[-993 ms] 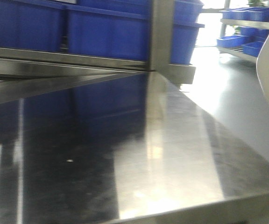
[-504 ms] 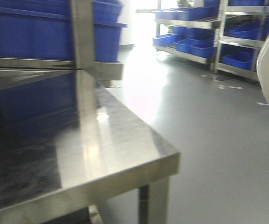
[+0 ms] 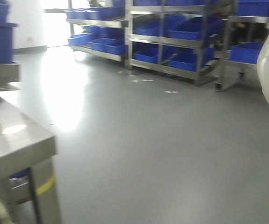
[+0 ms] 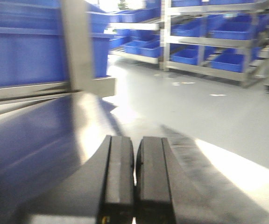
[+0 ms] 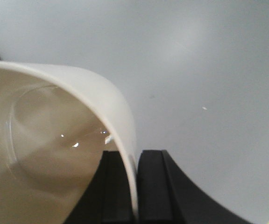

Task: Move white bin to right shelf second layer
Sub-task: 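Drive across the floor carrying the bin in the right gripper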

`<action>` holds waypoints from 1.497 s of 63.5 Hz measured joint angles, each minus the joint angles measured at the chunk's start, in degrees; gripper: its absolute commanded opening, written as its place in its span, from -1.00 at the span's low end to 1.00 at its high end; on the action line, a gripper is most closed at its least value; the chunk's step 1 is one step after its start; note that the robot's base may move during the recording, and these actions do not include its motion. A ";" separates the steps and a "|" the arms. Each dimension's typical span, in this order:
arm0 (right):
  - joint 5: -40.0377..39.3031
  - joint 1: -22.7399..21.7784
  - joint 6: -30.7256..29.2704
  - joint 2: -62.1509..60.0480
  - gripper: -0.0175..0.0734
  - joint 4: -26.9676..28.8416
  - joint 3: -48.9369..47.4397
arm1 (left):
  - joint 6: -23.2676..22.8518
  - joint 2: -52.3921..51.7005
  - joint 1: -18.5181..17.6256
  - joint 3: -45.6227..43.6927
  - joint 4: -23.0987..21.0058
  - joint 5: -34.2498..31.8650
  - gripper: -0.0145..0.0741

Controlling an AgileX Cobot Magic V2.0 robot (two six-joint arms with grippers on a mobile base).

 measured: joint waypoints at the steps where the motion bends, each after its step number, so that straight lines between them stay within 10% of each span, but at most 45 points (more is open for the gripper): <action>1: 0.00 0.00 0.00 0.00 -0.51 0.00 0.00 | 0.00 0.00 0.00 0.00 0.00 0.00 -0.48; 95: 0.14 -0.03 0.00 -0.03 -0.51 0.00 0.00 | 0.00 0.00 0.00 0.00 0.00 0.00 -0.48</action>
